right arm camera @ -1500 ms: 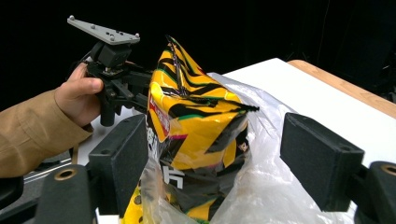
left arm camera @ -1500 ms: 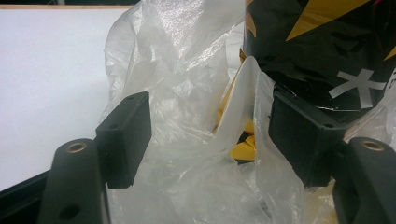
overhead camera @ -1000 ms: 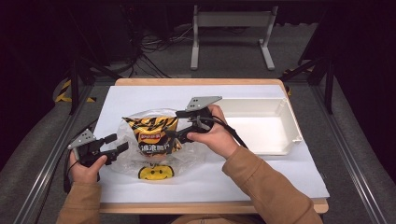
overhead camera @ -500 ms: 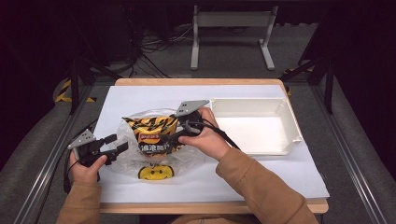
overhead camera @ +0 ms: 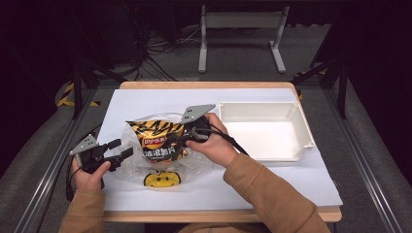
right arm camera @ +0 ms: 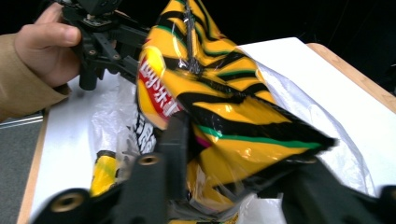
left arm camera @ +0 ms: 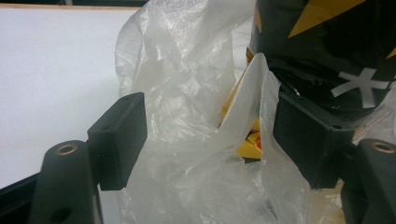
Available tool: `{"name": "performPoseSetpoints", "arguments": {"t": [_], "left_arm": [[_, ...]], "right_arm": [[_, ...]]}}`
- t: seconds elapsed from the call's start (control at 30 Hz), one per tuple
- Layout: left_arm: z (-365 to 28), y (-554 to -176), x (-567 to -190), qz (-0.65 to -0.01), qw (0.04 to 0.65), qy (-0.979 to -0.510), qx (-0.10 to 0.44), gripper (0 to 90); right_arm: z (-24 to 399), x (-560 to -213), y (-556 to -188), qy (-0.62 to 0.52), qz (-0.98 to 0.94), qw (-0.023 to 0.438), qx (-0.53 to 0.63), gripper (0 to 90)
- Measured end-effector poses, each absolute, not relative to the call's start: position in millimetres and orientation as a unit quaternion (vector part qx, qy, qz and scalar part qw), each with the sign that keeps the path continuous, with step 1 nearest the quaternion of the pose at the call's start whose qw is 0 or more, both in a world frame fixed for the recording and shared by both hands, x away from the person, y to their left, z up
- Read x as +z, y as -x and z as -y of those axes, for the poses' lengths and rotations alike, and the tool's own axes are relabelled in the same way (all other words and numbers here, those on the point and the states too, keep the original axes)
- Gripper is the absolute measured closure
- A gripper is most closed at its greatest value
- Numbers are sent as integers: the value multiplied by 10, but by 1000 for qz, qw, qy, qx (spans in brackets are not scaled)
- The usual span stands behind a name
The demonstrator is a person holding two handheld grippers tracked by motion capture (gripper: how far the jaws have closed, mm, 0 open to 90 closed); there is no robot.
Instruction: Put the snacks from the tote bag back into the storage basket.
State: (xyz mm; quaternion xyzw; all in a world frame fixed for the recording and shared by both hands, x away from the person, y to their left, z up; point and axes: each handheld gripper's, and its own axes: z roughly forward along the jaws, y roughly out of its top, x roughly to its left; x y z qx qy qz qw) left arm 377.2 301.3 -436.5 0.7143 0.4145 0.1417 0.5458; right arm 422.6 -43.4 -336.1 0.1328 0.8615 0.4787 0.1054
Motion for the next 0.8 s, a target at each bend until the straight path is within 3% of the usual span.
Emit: {"name": "performPoseSetpoints", "arguments": {"t": [0.03,0.27,0.8], "left_arm": [[-3018,-3767,-4362,-416,547,-712,145,266],[-3052,-3738,-4335,-416,551,-705,159,274],[-3048,-3738,-4344,-415,551,-708,154,299]], "right_arm": [[435,-3358,-4224,-131,-863,104,477,759],[440,-3331,-4208,-122,-862,103,481,886],[454,-3033,-4092,-117,-842,104,516,900]]}}
